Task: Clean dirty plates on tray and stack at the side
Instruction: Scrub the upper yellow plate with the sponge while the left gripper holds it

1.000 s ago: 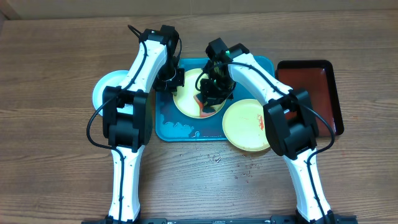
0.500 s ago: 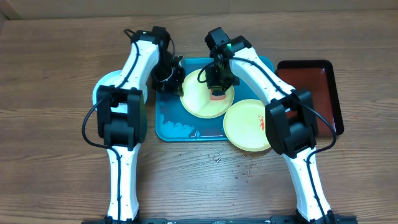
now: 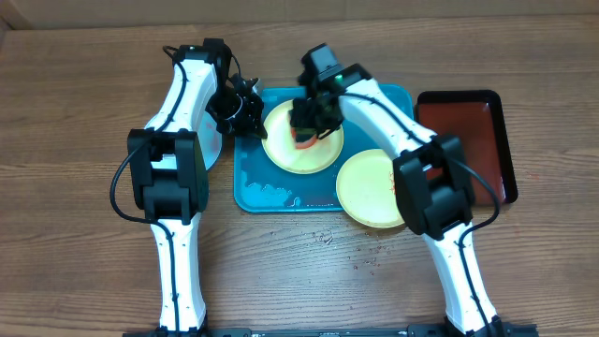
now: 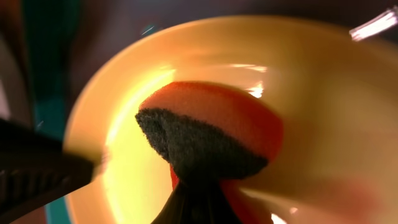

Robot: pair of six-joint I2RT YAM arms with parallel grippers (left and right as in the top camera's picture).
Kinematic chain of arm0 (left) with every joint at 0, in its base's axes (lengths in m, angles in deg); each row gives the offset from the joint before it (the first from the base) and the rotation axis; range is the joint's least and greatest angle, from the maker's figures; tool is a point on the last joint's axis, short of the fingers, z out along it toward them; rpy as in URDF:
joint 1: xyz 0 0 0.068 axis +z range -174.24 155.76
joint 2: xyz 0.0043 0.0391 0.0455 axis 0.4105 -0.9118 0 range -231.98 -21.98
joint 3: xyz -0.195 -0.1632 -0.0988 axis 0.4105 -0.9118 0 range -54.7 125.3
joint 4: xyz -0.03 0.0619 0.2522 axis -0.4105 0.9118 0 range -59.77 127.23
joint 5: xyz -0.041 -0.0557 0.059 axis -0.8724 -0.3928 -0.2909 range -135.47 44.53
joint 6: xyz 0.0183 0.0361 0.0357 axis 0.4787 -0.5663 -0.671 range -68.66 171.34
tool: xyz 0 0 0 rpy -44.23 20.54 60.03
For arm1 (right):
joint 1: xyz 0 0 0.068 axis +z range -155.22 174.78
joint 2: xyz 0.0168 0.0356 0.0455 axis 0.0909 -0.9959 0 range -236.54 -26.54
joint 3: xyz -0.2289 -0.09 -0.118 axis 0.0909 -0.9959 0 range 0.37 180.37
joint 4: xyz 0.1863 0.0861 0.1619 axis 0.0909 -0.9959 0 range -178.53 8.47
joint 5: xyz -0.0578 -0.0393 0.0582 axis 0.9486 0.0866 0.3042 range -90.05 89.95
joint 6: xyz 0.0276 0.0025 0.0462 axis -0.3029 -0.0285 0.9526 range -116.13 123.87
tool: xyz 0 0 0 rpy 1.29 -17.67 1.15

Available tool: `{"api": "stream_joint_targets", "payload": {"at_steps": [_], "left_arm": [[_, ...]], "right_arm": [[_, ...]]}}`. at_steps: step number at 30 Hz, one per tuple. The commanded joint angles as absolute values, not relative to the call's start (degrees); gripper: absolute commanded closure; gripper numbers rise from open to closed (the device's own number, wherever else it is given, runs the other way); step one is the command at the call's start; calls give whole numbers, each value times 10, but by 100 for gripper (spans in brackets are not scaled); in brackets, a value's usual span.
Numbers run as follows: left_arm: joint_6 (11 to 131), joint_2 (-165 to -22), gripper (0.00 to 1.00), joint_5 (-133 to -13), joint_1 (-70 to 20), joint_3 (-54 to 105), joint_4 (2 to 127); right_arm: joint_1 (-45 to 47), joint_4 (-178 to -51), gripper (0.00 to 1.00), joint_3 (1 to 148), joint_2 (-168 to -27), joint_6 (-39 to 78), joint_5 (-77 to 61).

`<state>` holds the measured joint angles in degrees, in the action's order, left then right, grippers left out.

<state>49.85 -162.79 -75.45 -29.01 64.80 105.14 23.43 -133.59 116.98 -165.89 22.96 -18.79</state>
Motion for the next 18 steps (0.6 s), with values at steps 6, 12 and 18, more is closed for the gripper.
{"api": "stream_joint_targets", "payload": {"at_steps": [6,12,18], "left_arm": [[497,-1633,96,-813,-302,649,1043],[512,-1633,96,-812,-291,649,1038],[511,-1633,96,-809,-280,649,1039]], "right_arm": [[298,-1400,96,1159,-1669,214,-237],[267,-1469,96,1159,-1669,184,-205],[212,-1491,96,1159,-1669,170,-140]]}}
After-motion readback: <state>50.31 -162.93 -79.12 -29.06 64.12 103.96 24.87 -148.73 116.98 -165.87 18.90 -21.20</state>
